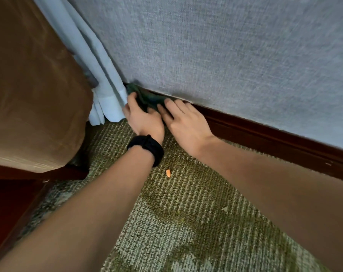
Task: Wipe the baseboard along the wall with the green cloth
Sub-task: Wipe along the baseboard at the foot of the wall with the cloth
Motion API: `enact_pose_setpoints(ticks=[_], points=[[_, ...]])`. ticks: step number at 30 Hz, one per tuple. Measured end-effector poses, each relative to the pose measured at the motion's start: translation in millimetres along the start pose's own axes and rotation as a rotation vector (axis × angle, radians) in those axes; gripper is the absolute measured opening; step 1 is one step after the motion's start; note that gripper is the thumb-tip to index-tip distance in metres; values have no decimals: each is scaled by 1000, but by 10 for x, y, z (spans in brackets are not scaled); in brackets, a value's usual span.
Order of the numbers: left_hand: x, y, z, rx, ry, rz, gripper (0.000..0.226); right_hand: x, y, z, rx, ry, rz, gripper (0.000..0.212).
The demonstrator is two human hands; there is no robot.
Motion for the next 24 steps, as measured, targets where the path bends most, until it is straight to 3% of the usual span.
enact_pose_setpoints(ticks=[3,7,13,19,24], points=[[19,-111,-10,7,-11,-63,58,31,-16,26,-2,-38,27,55],[49,-119,2,20,61,-109,54,47,10,24,68,63,2,44],[-19,-149,-6,134,194,-198,55,74,-88,34,77,33,5,51],[-103,118,-19,102,298,-219,52,32,199,-130,29,38,-27,46],[80,-344,69,177,321,-288,53,52,-282,235,80,-40,19,53]])
Point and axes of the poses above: each hand's wrist, its own y-axis towards the middle knuckle, its own x-axis out of the palm, z = x × y, the point moved 2 cm from there along y, towards the middle knuckle, and after that the axes turned 4 degrees about x, right-handed, at the moved point
